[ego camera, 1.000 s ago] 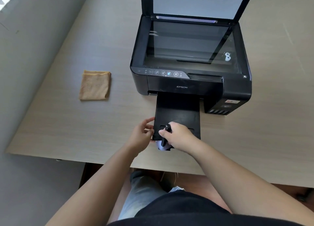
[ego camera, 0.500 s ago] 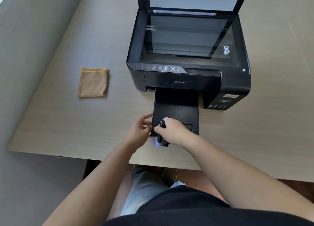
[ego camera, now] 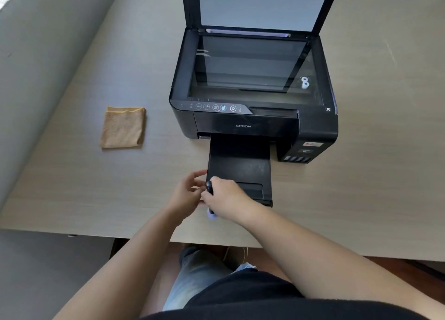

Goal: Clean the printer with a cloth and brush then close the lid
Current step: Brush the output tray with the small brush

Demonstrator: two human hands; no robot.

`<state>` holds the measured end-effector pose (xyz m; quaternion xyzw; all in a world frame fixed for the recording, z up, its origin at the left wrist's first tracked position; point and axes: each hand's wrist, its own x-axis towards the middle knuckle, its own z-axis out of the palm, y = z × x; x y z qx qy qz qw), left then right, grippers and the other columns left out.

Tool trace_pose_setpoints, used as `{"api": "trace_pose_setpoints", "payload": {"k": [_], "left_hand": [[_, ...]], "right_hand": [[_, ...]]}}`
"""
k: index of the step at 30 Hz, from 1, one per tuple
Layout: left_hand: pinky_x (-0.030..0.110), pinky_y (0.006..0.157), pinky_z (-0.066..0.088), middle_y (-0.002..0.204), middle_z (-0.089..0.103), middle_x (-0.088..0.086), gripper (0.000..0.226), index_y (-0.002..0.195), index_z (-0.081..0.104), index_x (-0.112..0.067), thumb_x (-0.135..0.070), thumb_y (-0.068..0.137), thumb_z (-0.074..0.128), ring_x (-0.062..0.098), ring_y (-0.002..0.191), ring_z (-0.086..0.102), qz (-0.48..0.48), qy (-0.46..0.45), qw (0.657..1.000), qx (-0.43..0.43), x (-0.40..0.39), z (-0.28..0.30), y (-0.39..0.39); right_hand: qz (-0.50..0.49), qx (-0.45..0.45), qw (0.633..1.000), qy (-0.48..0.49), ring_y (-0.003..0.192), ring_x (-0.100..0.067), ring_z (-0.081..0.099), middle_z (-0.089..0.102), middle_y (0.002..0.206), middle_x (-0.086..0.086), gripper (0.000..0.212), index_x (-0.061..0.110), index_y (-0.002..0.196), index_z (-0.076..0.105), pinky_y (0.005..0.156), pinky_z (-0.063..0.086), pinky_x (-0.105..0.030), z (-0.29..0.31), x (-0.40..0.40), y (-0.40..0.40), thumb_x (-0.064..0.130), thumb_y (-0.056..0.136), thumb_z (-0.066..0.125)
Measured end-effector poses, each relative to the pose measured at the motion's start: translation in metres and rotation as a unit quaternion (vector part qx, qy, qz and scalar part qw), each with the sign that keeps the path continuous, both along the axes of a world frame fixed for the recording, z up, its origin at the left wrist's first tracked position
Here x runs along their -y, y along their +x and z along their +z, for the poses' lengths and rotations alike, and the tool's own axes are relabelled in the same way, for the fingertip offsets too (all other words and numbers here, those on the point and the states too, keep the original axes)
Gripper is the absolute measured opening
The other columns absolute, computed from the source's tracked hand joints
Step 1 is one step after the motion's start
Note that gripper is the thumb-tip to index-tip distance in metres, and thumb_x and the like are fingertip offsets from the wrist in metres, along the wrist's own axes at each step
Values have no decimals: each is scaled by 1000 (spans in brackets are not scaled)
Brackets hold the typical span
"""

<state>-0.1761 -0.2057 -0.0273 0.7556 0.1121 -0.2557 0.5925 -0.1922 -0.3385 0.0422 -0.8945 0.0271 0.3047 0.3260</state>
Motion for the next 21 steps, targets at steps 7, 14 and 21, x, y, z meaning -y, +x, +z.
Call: {"api": "trace_pose_setpoints", "payload": {"k": [7,14,21], "left_hand": [[47,81,58,98,62,4,41,126,57,-32,-6,95,53,21,93,64,-7,19,1000,8,-4,-1,-1],[42,77,59,97,62,6,41,128,55,-28,-3,95,51,20,89,63,-12,21,1000,8,-3,3,1],[31,74,57,97,61,6,45,129,53,-29,0,95,49,18,88,63,-15,23,1000,-2,0,4,-3]], "right_hand": [[-88,-64,984,-141,63,-20,56,64,71,-3,16,13,80,50,54,39,-29,6,122,-28,25,90,47],[-153,72,985,-33,45,-13,52,66,50,-2,14,17,75,45,52,46,-31,30,87,-16,26,85,39],[-53,-13,998,-21,66,-19,58,61,79,-5,18,19,81,46,61,49,-39,-12,47,-11,34,91,41]]}}
